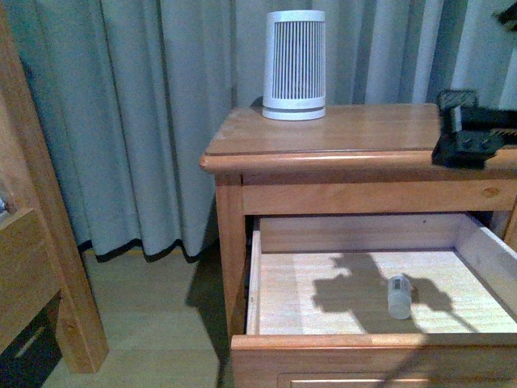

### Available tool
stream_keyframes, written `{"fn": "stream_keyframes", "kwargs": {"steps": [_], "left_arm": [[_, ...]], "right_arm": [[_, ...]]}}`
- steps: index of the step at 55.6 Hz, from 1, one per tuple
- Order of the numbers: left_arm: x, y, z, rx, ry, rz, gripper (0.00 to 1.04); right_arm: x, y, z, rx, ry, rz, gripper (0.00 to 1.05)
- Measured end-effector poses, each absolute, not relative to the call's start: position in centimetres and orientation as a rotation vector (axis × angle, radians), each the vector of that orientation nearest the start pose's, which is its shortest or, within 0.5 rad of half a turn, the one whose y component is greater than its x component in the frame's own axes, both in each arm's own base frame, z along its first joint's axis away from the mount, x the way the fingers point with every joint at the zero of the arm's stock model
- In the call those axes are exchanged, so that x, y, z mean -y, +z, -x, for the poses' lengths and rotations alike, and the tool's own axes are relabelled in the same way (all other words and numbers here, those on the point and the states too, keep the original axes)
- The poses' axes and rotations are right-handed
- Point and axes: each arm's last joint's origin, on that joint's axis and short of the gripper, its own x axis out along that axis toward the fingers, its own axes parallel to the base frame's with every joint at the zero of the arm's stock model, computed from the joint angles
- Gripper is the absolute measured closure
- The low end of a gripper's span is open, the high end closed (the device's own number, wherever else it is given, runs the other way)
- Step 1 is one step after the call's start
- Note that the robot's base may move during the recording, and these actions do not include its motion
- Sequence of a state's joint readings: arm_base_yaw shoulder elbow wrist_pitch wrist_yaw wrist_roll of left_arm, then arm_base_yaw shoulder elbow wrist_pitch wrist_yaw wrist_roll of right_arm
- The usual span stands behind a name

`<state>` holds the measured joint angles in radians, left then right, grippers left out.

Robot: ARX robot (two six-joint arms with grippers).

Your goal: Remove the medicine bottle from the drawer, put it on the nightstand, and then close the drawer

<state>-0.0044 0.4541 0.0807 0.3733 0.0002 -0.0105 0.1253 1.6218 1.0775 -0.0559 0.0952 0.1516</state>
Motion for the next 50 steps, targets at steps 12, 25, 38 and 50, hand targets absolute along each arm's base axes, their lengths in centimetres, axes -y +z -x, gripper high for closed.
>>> {"fn": "stream_keyframes", "kwargs": {"steps": [12, 25, 38, 50], "left_arm": [[0.1, 18.0, -12.3, 0.000, -0.005, 0.010, 1.01], [0.0, 16.9, -11.6, 0.005, -0.004, 0.010, 1.01], [0.1, 17.0, -11.5, 0.015, -0.005, 0.010, 0.64], [0.1, 17.0, -11.5, 0.015, -0.005, 0.011, 0.27]], "right_arm": [[-6.4, 17.9, -39.0, -0.725, -0.018, -0.073, 0.07], [-7.7, 12.5, -41.8, -0.777, -0.031, -0.042, 0.07], [-8.0, 9.8, -43.2, -0.791, -0.022, -0.041, 0.07], [-7.4, 8.0, -44.2, -0.807, -0.036, -0.046, 0.07]]}}
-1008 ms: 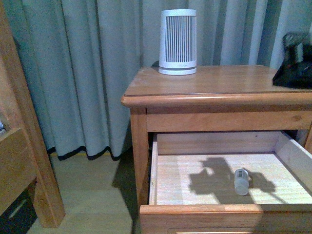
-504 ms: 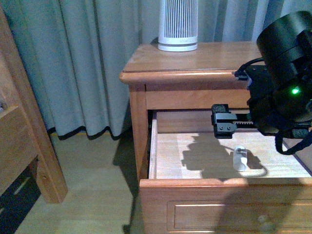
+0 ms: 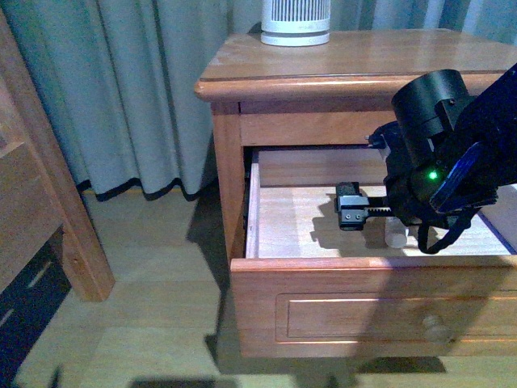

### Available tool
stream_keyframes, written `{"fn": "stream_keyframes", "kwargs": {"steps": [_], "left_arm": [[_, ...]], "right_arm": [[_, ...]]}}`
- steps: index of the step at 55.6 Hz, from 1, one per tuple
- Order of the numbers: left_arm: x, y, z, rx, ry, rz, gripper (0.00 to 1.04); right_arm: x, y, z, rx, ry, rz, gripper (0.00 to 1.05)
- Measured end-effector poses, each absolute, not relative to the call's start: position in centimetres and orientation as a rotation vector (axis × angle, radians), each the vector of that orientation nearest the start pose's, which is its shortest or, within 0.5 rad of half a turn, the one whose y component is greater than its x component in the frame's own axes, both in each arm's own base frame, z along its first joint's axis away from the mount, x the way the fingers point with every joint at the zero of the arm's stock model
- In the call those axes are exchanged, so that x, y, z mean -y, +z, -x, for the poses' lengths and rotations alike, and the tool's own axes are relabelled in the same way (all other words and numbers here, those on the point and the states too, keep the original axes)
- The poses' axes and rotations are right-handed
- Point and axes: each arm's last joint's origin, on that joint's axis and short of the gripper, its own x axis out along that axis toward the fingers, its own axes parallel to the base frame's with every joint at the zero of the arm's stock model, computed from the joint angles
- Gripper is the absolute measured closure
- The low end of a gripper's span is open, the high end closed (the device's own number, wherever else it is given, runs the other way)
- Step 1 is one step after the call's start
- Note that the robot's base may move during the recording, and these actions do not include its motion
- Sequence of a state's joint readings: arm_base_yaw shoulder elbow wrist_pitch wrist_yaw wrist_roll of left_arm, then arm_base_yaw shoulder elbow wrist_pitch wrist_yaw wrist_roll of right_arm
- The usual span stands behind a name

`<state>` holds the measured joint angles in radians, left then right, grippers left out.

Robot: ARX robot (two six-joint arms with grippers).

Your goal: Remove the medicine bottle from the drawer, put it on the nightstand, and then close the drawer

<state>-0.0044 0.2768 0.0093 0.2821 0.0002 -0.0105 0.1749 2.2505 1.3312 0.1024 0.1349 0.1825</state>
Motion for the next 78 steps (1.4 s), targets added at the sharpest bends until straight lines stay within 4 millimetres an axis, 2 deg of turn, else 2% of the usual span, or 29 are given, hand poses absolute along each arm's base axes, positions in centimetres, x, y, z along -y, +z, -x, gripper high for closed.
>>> {"fn": "stream_keyframes", "kwargs": {"steps": [8, 21, 31, 40, 46, 51, 57, 61, 63, 68, 74, 78], "left_arm": [[0.1, 17.0, -11.5, 0.015, -0.005, 0.010, 0.05], [0.1, 17.0, -11.5, 0.015, -0.005, 0.008, 0.07], [0.1, 17.0, -11.5, 0.015, -0.005, 0.008, 0.07], [0.1, 17.0, -11.5, 0.015, -0.005, 0.008, 0.07], [0.1, 17.0, -11.5, 0.015, -0.005, 0.008, 0.07], [0.1, 17.0, -11.5, 0.015, -0.005, 0.008, 0.07], [0.1, 17.0, -11.5, 0.015, -0.005, 0.008, 0.07], [0.1, 17.0, -11.5, 0.015, -0.005, 0.008, 0.07], [0.1, 17.0, -11.5, 0.015, -0.005, 0.008, 0.07], [0.1, 17.0, -11.5, 0.015, -0.005, 0.008, 0.07], [0.1, 17.0, -11.5, 0.015, -0.005, 0.008, 0.07], [0.1, 17.0, -11.5, 0.015, -0.005, 0.008, 0.07]], "right_arm": [[-6.7, 7.1, -44.5, -0.811, -0.053, -0.053, 0.08], [-6.5, 6.6, -44.3, -0.796, -0.058, -0.051, 0.44], [-7.3, 6.6, -42.7, -0.784, -0.014, -0.031, 0.71], [-8.5, 7.3, -40.2, -0.767, 0.062, -0.010, 0.75], [-8.6, 9.1, -38.7, -0.723, 0.087, 0.001, 0.75], [-8.2, 13.0, -37.7, -0.632, 0.103, 0.008, 0.75], [-7.7, 17.2, -37.3, -0.545, 0.119, 0.009, 0.75], [-7.2, 21.3, -37.6, -0.454, 0.133, 0.008, 0.75], [-6.9, 23.4, -38.1, -0.403, 0.132, 0.010, 0.75], [-6.5, 26.7, -39.2, -0.330, 0.124, 0.015, 0.75], [-6.0, 29.7, -41.0, -0.263, 0.102, 0.033, 0.75], [-5.6, 31.4, -42.8, -0.237, 0.077, 0.048, 0.75]]}}
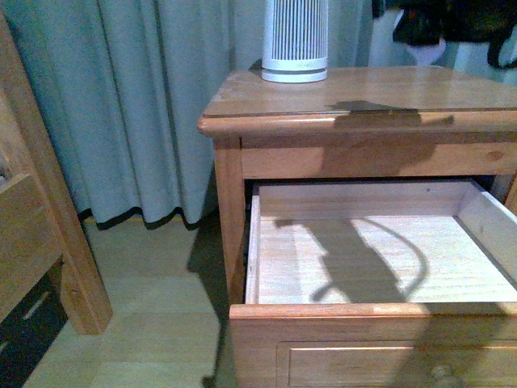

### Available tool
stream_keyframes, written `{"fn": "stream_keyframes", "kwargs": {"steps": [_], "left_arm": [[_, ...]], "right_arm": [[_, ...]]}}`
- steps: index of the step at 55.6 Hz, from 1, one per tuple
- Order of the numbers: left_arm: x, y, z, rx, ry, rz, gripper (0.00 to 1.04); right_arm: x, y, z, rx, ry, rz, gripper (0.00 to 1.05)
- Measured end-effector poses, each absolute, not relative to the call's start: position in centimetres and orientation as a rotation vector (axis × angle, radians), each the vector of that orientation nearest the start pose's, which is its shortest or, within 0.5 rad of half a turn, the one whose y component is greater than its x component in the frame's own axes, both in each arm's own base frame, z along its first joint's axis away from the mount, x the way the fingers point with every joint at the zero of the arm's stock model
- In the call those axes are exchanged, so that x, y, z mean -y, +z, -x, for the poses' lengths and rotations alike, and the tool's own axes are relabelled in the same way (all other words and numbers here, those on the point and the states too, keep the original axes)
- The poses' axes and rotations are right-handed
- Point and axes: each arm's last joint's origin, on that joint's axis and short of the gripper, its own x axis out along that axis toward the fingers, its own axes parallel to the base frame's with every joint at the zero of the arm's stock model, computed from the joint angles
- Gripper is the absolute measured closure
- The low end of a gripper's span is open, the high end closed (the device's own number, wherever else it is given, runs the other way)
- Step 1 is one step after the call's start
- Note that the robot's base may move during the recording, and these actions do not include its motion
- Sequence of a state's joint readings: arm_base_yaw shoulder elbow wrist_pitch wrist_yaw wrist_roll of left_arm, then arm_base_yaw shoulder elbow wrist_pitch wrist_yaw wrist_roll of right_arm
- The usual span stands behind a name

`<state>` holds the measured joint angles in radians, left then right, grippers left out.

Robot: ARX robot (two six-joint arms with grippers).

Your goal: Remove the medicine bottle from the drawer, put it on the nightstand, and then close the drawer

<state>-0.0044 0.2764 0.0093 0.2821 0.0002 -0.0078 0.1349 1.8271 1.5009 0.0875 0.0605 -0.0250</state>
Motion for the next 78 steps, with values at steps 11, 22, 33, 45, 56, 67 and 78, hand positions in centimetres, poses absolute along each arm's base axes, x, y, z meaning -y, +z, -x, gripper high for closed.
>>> {"fn": "stream_keyframes", "kwargs": {"steps": [11, 22, 33, 45, 56, 67, 78], "left_arm": [[0.1, 17.0, -11.5, 0.015, -0.005, 0.008, 0.07], [0.1, 17.0, -11.5, 0.015, -0.005, 0.008, 0.07], [0.1, 17.0, -11.5, 0.015, -0.005, 0.008, 0.07], [0.1, 17.0, -11.5, 0.015, -0.005, 0.008, 0.07], [0.1, 17.0, -11.5, 0.015, -0.005, 0.008, 0.07], [0.1, 17.0, -11.5, 0.015, -0.005, 0.008, 0.07], [0.1, 17.0, -11.5, 0.015, -0.005, 0.008, 0.07]], "right_arm": [[-5.3, 31.2, -49.2, -0.297, 0.008, 0.111, 0.75], [-5.5, 27.7, -53.3, -0.408, -0.049, 0.158, 0.75], [-5.5, 25.6, -54.5, -0.464, -0.089, 0.182, 0.75], [-5.9, 26.8, -53.9, -0.376, -0.063, 0.149, 0.38], [-6.1, 31.8, -49.3, -0.218, 0.025, 0.057, 0.08], [-6.6, 36.8, -36.8, -0.001, 0.144, -0.017, 0.24], [-6.2, 29.4, -26.4, -0.136, 0.146, -0.066, 0.57]]}}
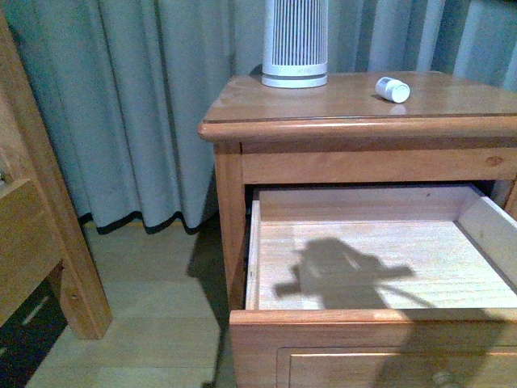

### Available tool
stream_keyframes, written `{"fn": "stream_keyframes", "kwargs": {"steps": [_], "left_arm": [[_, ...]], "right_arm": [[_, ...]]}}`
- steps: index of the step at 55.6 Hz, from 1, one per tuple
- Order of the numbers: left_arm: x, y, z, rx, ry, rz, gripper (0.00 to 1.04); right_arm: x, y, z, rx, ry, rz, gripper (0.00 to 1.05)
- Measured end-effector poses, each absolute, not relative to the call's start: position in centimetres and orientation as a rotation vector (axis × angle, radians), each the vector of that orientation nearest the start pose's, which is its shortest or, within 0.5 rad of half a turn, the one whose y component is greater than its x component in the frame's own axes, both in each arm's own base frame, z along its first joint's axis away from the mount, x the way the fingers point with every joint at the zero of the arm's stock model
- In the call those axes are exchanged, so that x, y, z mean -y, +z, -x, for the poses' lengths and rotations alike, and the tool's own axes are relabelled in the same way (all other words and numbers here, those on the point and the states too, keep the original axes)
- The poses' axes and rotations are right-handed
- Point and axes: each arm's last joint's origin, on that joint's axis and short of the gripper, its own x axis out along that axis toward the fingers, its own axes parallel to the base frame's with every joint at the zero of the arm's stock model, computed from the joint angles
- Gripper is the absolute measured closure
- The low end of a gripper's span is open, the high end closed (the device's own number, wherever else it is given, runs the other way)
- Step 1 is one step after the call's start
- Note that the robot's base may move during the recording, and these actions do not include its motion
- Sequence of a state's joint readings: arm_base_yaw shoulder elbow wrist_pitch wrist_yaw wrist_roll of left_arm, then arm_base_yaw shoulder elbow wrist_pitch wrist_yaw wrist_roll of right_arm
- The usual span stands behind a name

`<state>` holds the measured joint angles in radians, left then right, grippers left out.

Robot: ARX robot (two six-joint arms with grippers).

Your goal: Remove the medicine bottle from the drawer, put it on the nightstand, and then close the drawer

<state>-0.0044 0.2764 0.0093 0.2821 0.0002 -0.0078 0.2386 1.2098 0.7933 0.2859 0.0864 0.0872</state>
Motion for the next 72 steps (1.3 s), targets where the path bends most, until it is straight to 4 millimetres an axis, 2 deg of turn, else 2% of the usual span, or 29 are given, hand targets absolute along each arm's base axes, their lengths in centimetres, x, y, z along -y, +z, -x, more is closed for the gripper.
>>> {"fn": "stream_keyframes", "kwargs": {"steps": [5, 10, 14, 19, 24, 29, 40, 47, 53, 57, 61, 64, 72], "left_arm": [[0.1, 17.0, -11.5, 0.015, -0.005, 0.008, 0.07], [0.1, 17.0, -11.5, 0.015, -0.005, 0.008, 0.07], [0.1, 17.0, -11.5, 0.015, -0.005, 0.008, 0.07], [0.1, 17.0, -11.5, 0.015, -0.005, 0.008, 0.07], [0.1, 17.0, -11.5, 0.015, -0.005, 0.008, 0.07], [0.1, 17.0, -11.5, 0.015, -0.005, 0.008, 0.07], [0.1, 17.0, -11.5, 0.015, -0.005, 0.008, 0.07], [0.1, 17.0, -11.5, 0.015, -0.005, 0.007, 0.07], [0.1, 17.0, -11.5, 0.015, -0.005, 0.008, 0.07], [0.1, 17.0, -11.5, 0.015, -0.005, 0.007, 0.07], [0.1, 17.0, -11.5, 0.015, -0.005, 0.007, 0.07], [0.1, 17.0, -11.5, 0.015, -0.005, 0.008, 0.07], [0.1, 17.0, -11.5, 0.015, -0.005, 0.007, 0.07]], "right_arm": [[-5.7, 24.5, -22.6, -0.272, 0.124, -0.080, 0.73], [-5.4, 21.1, -19.6, -0.349, 0.102, -0.090, 0.89], [-5.2, 18.8, -18.0, -0.398, 0.072, -0.094, 1.01], [-4.9, 15.5, -16.7, -0.450, 0.035, -0.069, 1.02], [-4.5, 12.8, -16.7, -0.479, 0.011, -0.058, 1.02], [-3.9, 11.1, -18.0, -0.483, -0.022, -0.047, 1.02], [-2.6, 7.7, -22.9, -0.481, -0.064, 0.029, 1.02], [-1.9, 5.2, -27.8, -0.510, -0.082, 0.112, 1.02], [-1.9, 4.9, -30.4, -0.505, -0.078, 0.141, 1.02], [-1.9, 5.1, -32.9, -0.485, -0.075, 0.162, 1.02], [-1.8, 5.3, -34.4, -0.473, -0.075, 0.173, 1.02], [-1.4, 5.5, -36.0, -0.457, -0.080, 0.184, 1.02], [0.2, 6.0, -38.9, -0.429, -0.101, 0.215, 1.02]]}}
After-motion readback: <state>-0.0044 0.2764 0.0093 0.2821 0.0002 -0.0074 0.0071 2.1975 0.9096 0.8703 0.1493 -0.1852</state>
